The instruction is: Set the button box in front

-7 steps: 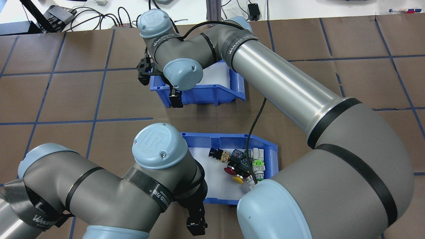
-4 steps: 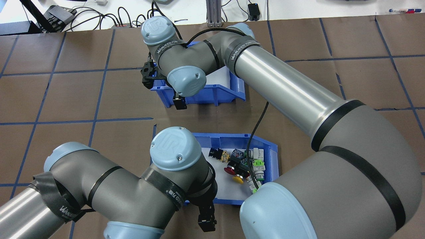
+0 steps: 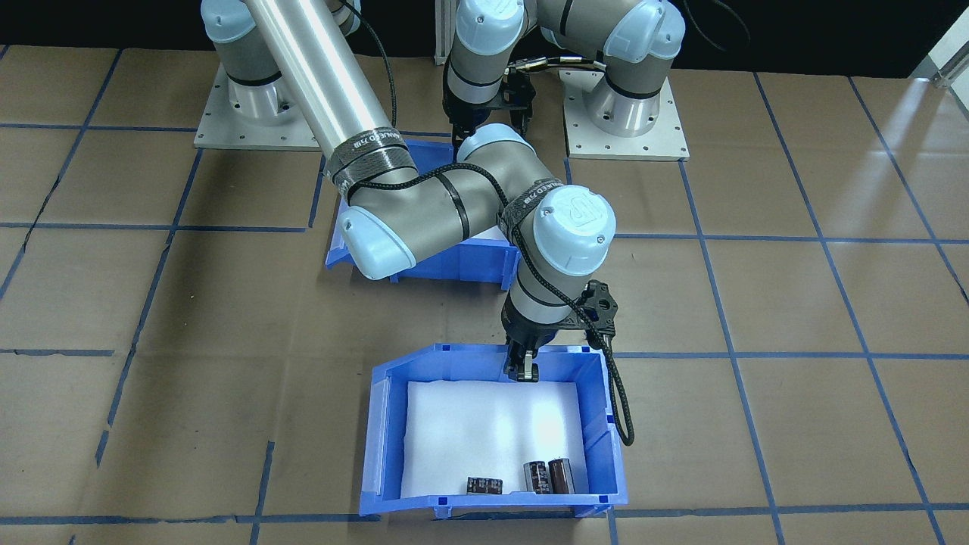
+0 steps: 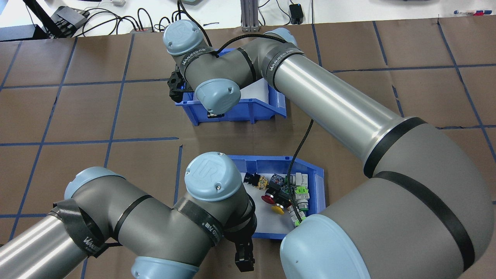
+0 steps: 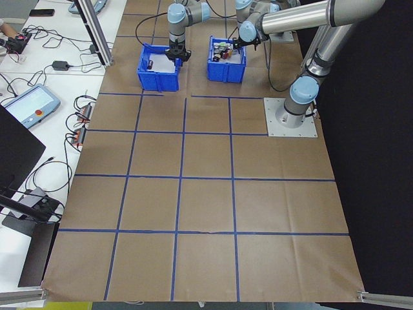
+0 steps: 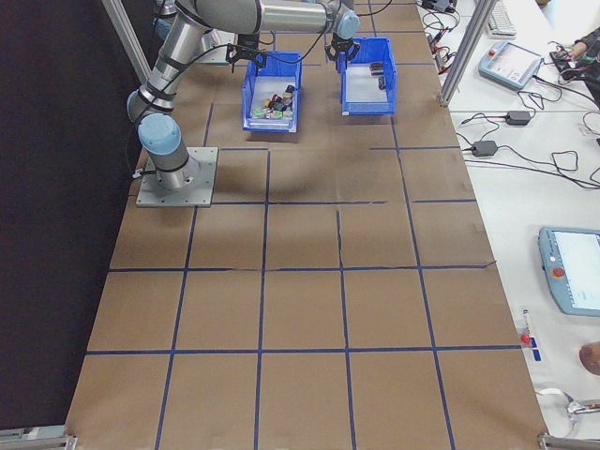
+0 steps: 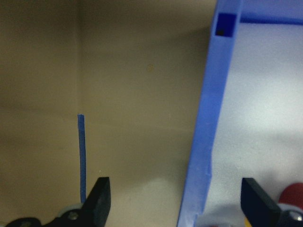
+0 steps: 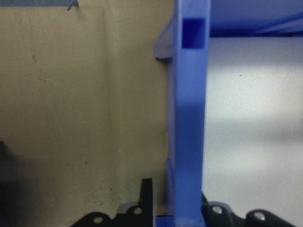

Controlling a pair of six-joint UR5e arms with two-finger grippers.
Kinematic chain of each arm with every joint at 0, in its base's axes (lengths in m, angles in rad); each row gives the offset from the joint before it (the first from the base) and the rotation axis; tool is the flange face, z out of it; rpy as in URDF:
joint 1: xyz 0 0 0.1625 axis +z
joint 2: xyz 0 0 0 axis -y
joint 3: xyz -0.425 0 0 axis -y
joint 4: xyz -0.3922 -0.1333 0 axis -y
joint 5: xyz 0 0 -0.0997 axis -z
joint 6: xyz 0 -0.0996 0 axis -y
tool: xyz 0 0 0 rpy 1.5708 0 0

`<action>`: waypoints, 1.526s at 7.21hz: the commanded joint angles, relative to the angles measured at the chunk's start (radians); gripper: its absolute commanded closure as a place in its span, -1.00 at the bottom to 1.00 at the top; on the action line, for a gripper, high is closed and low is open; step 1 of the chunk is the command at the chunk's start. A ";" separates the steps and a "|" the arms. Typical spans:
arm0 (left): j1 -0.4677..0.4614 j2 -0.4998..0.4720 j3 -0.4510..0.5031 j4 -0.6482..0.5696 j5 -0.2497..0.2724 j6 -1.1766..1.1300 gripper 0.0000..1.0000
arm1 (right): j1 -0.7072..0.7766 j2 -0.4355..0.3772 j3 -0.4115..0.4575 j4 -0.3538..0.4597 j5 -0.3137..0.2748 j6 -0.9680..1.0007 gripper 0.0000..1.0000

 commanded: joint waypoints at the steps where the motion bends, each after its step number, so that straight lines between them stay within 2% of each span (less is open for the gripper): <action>1: -0.001 -0.004 -0.004 0.000 0.001 0.002 -0.74 | 0.000 -0.011 -0.009 -0.001 -0.002 0.002 0.96; 2: -0.001 -0.005 -0.004 -0.001 0.006 0.002 -0.68 | -0.015 -0.034 -0.002 0.002 -0.007 -0.002 0.99; 3: -0.001 -0.005 -0.004 -0.001 0.009 0.005 -0.47 | -0.042 -0.046 0.000 0.001 -0.055 -0.019 1.00; 5: 0.001 -0.002 -0.004 0.011 0.011 0.005 0.19 | -0.107 -0.071 0.008 0.002 -0.067 -0.065 1.00; 6: 0.004 0.002 -0.006 0.076 0.006 0.001 0.69 | -0.151 -0.097 0.011 0.014 -0.065 -0.102 1.00; 7: 0.009 -0.001 -0.006 0.100 0.004 0.001 0.94 | -0.195 -0.117 0.011 0.033 -0.065 -0.157 1.00; 9: 0.015 0.018 -0.003 0.125 0.006 0.019 1.00 | -0.301 -0.169 0.044 0.054 -0.056 -0.266 1.00; 10: 0.016 0.022 -0.001 0.125 0.011 0.021 1.00 | -0.369 -0.227 0.098 0.063 -0.051 -0.335 1.00; 11: 0.021 0.040 0.009 0.125 0.026 0.046 1.00 | -0.453 -0.299 0.157 0.068 -0.016 -0.423 1.00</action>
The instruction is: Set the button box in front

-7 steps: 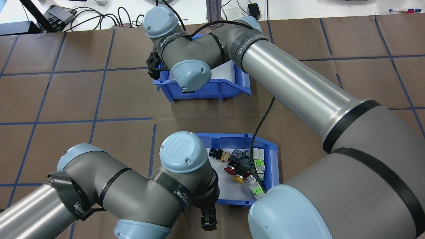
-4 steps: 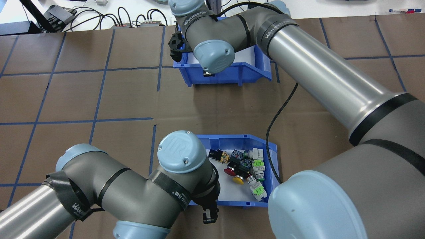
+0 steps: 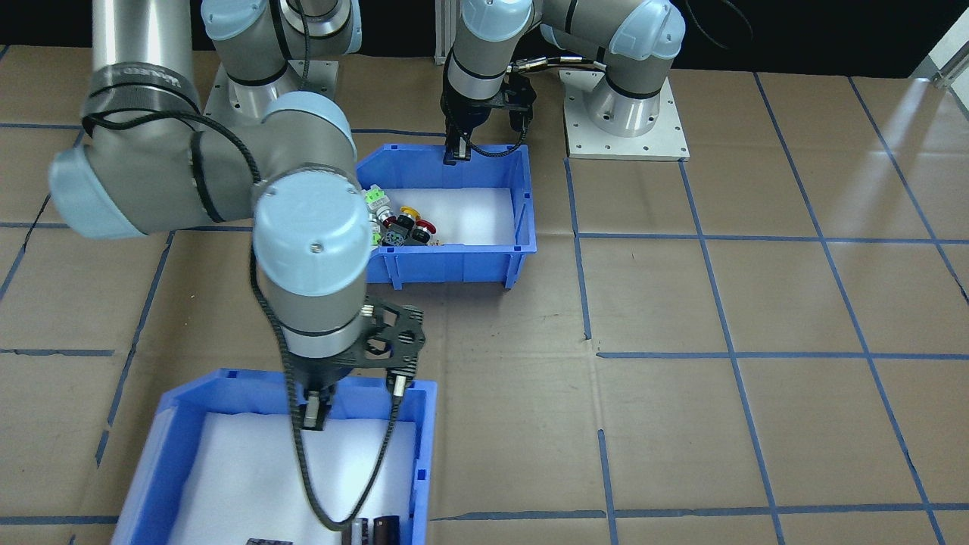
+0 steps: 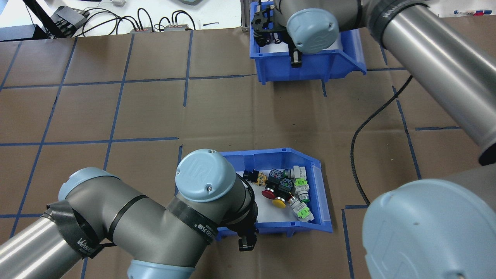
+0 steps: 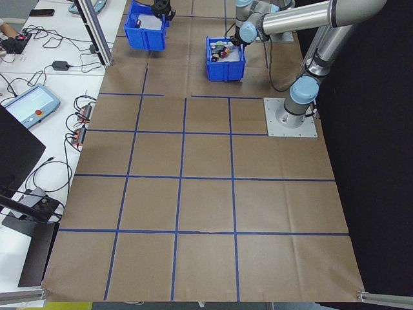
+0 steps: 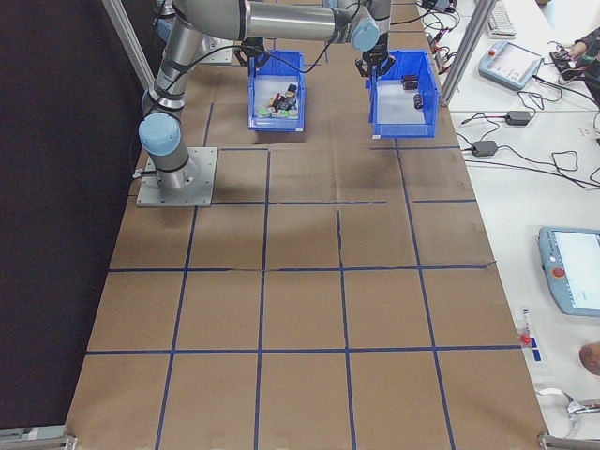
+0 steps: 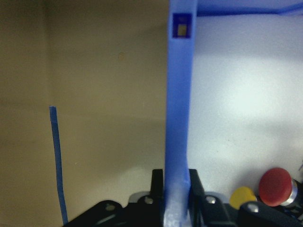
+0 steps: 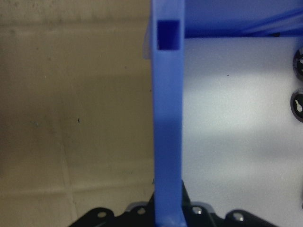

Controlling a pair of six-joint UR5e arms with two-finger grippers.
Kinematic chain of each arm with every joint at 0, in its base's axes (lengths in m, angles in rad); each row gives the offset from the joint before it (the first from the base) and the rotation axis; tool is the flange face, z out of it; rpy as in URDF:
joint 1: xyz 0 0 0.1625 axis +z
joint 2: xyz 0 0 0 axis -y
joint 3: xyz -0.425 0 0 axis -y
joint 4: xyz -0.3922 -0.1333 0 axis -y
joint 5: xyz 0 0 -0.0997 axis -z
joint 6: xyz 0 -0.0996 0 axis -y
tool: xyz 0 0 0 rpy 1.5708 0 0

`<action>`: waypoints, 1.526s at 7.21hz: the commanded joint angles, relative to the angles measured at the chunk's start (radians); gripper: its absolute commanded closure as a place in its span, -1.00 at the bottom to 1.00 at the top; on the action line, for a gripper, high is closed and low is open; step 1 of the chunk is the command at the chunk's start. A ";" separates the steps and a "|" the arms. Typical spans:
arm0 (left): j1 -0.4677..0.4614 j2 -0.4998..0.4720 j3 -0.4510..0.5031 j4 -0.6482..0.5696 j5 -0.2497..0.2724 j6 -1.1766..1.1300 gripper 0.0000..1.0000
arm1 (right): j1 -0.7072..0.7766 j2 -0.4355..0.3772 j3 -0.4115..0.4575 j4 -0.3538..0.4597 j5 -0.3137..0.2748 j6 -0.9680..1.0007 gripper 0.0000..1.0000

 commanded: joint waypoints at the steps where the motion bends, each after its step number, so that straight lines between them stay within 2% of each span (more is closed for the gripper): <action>1: 0.015 0.026 0.013 0.001 0.065 0.078 1.00 | -0.177 -0.152 0.137 0.008 0.054 -0.183 1.00; 2: 0.043 0.032 0.030 0.003 0.069 0.123 1.00 | -0.240 -0.218 0.208 0.007 0.062 -0.286 1.00; 4: 0.104 -0.001 0.142 0.000 0.078 0.200 1.00 | -0.331 -0.350 0.340 0.008 0.076 -0.409 1.00; 5: 0.116 -0.024 0.182 0.003 0.119 0.241 1.00 | -0.357 -0.419 0.413 0.007 0.076 -0.447 1.00; 7: 0.142 -0.090 0.281 0.051 0.127 0.333 1.00 | -0.365 -0.562 0.559 0.001 0.076 -0.475 1.00; 8: 0.156 -0.151 0.358 0.070 0.127 0.365 1.00 | -0.367 -0.596 0.590 0.001 0.077 -0.477 1.00; 11: 0.176 -0.360 0.631 0.116 0.125 0.421 1.00 | -0.365 -0.604 0.595 0.007 0.097 -0.475 1.00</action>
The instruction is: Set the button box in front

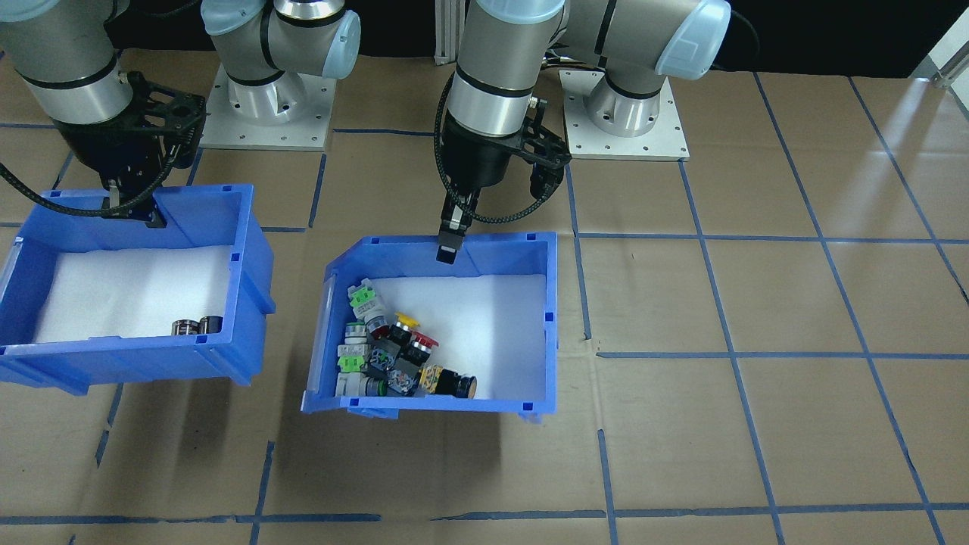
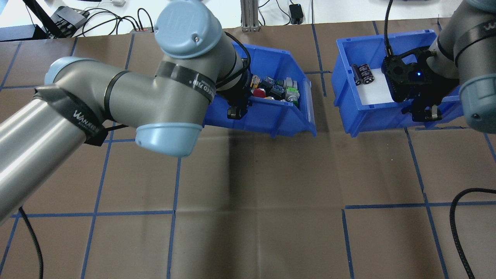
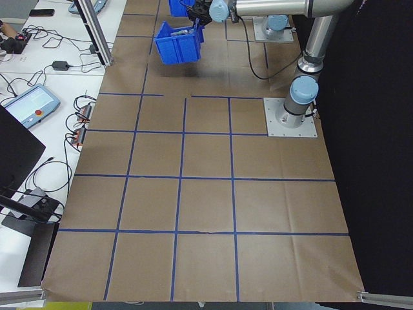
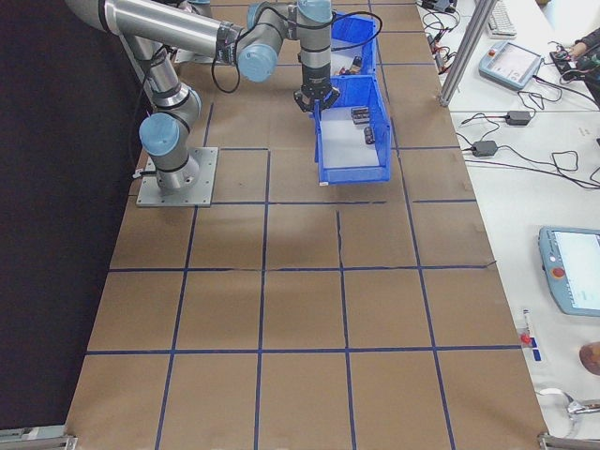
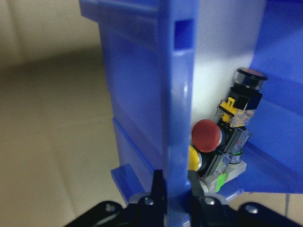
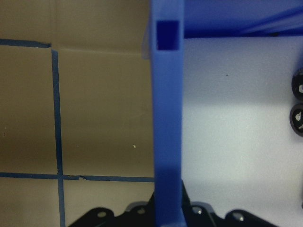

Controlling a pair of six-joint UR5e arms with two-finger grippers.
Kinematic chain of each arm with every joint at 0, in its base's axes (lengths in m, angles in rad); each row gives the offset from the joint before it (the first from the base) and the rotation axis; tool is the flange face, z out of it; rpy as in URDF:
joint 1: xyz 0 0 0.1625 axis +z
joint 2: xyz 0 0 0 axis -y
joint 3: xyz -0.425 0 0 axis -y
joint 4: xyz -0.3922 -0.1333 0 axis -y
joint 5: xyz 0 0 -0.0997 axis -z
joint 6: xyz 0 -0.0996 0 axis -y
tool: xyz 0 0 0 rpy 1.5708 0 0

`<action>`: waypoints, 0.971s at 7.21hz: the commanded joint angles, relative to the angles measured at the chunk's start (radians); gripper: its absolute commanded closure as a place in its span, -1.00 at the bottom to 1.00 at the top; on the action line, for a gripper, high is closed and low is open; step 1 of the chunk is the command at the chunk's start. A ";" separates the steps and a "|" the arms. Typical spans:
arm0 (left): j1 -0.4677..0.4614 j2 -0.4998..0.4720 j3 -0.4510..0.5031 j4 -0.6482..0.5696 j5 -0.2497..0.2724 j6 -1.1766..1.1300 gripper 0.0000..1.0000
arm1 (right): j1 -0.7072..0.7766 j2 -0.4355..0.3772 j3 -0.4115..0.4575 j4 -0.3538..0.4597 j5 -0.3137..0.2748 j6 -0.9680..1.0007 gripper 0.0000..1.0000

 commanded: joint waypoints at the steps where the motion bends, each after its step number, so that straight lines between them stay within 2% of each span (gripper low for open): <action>1: 0.019 -0.154 0.170 0.060 -0.001 0.013 1.00 | -0.001 -0.008 0.004 0.019 0.006 -0.002 1.00; 3: 0.017 -0.241 0.203 0.147 -0.012 -0.055 1.00 | -0.038 -0.017 0.004 0.028 0.005 -0.060 1.00; 5: 0.019 -0.259 0.182 0.154 -0.013 -0.065 0.98 | -0.073 -0.040 0.012 0.067 0.008 -0.093 1.00; 6: 0.029 -0.263 0.182 0.156 -0.013 -0.071 0.95 | -0.072 -0.071 0.050 0.077 0.008 -0.087 1.00; 7: 0.045 -0.278 0.185 0.160 -0.013 -0.071 0.92 | -0.067 -0.130 0.123 0.061 0.009 -0.085 1.00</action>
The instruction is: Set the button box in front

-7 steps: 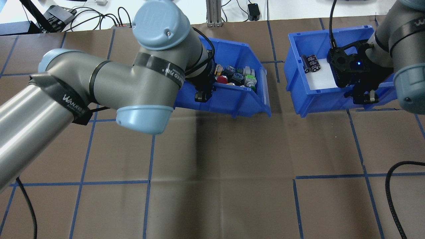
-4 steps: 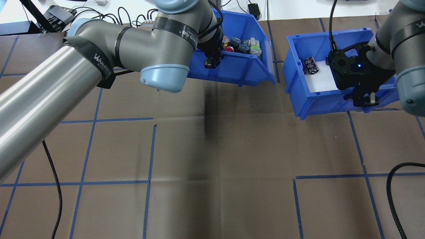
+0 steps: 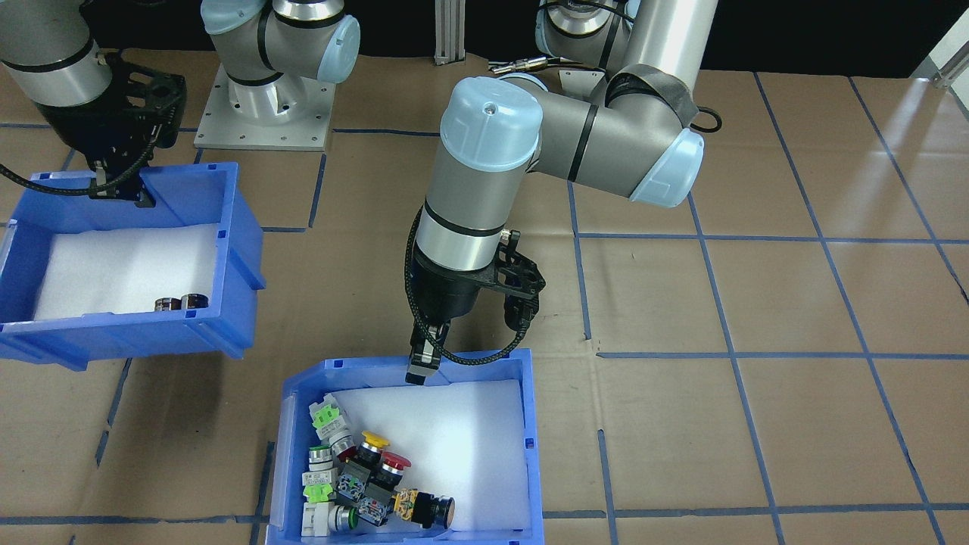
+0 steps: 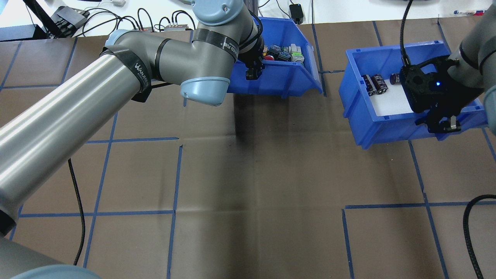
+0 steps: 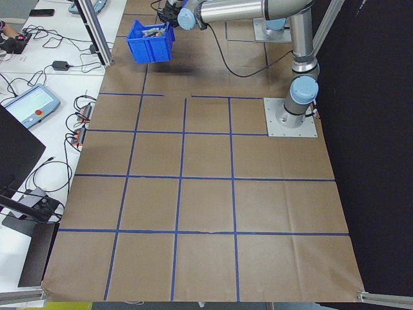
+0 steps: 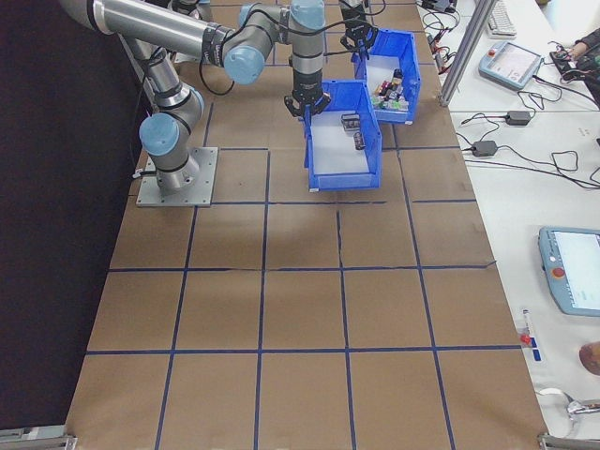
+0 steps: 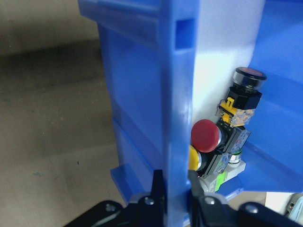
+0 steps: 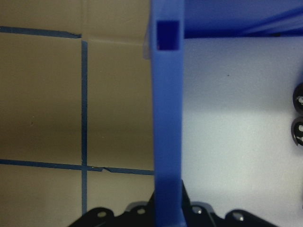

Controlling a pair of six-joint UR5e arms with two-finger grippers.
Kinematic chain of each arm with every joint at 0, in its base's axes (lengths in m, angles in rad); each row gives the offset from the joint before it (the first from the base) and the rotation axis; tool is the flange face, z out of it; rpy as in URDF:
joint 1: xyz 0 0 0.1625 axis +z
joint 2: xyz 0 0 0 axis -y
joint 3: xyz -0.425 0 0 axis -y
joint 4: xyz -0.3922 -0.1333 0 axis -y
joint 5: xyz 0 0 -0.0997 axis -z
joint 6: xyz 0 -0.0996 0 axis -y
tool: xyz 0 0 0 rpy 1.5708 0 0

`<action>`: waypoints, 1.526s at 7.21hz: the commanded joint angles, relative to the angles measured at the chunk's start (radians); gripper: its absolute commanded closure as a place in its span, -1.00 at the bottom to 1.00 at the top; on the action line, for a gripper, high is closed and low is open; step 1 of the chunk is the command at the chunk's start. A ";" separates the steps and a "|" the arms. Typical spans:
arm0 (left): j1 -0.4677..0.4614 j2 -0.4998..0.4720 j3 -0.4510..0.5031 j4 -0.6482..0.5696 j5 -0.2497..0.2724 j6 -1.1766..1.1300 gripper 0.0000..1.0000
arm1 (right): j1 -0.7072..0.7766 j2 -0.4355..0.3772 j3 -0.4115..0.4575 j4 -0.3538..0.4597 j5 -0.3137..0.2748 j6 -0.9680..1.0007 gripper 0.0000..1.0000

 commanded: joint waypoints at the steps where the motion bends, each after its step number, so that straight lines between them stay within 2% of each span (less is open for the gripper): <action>1: 0.018 -0.027 0.006 0.006 0.001 -0.008 0.88 | 0.005 -0.136 0.135 -0.011 0.001 0.010 1.00; 3: 0.017 -0.045 -0.003 0.060 0.001 -0.078 0.71 | 0.020 -0.185 0.201 -0.005 0.010 0.129 1.00; 4: 0.015 -0.041 -0.006 0.062 0.014 -0.094 0.49 | 0.064 -0.190 0.230 -0.008 0.041 0.161 1.00; 5: 0.015 -0.033 -0.009 0.062 0.015 -0.094 0.22 | 0.126 -0.190 0.253 -0.017 0.041 0.242 1.00; 6: 0.015 -0.027 -0.009 0.062 0.017 -0.095 -0.16 | 0.181 -0.182 0.255 -0.049 0.043 0.270 1.00; 7: 0.015 -0.020 -0.009 0.060 0.026 -0.095 -0.07 | 0.195 -0.182 0.257 -0.052 0.041 0.277 1.00; 9: 0.018 -0.001 -0.009 0.057 0.040 -0.066 -0.21 | 0.198 -0.181 0.260 -0.049 0.043 0.309 1.00; 10: 0.029 0.038 -0.014 0.010 0.108 0.040 -0.32 | 0.210 -0.182 0.296 -0.072 0.041 0.313 1.00; 11: 0.040 0.097 -0.025 -0.135 0.112 0.175 -0.41 | 0.242 -0.182 0.325 -0.142 0.043 0.358 1.00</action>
